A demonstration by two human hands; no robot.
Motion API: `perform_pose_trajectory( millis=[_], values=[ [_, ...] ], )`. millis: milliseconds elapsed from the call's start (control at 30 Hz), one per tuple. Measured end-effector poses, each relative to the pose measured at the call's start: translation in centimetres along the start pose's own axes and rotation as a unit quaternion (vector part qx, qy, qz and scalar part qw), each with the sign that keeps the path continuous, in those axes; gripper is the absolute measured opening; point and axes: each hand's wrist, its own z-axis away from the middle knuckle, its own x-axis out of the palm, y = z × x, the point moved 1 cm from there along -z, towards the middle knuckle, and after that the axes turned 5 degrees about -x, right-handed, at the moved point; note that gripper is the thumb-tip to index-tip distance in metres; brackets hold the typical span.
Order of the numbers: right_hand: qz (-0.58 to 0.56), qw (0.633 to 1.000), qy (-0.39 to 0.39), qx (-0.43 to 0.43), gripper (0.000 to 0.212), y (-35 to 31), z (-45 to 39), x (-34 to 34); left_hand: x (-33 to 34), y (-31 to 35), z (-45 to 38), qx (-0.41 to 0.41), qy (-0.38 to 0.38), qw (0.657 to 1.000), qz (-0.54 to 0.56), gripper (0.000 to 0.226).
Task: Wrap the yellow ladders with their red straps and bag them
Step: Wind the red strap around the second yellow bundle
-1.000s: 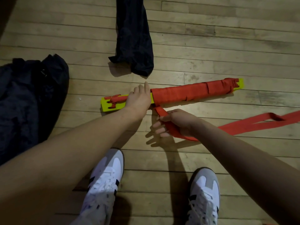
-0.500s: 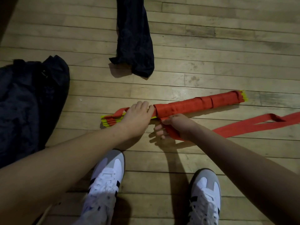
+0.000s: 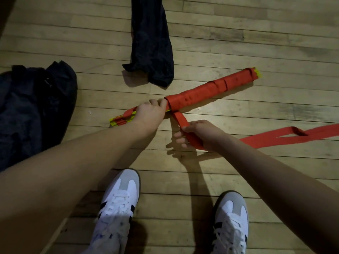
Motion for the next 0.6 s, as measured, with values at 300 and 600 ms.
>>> perform_pose_trajectory(
  millis=[300,600],
  values=[
    [0.014,1.0,0.006,0.015,0.018,0.4,-0.5,0.4,1.2,1.3,2.4,0.099,0.029,0.995,-0.007,0.038],
    [0.057,0.998,0.022,0.018,0.011,1.2,-0.3,0.6,-0.1,1.1,2.0,-0.018,-0.036,0.993,0.112,0.053]
  ],
)
